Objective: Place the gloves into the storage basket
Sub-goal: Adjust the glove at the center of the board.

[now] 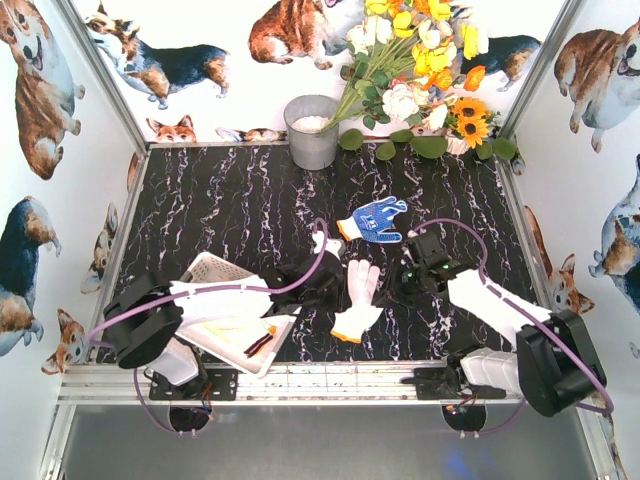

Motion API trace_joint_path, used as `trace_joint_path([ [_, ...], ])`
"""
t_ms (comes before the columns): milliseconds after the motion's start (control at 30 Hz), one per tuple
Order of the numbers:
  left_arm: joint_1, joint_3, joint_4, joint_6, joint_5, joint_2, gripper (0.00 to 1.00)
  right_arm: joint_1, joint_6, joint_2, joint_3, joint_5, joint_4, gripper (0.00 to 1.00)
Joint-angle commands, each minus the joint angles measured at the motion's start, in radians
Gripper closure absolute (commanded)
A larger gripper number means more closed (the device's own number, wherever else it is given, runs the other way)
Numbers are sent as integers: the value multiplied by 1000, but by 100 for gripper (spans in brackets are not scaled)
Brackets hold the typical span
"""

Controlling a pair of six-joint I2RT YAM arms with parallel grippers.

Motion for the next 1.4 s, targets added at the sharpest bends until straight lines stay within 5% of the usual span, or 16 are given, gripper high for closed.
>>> trace_joint_path([
  [0,-14,3,63,11,88,66,73,6,13,40,15,33,120,83],
  [233,-18,7,71,6,136,126,79,6,-22,117,18,86,142,85],
  [800,-35,26,149,-17,256,213,75,6,-100,234,86,145,136,85],
  [1200,2,137,-80,203,-16,-73,27,-24,-152,-8,250,248,-91,62],
  [1367,141,195,-243,322,-67,-174,16,-105,-152,-4,282,233,-71,56],
])
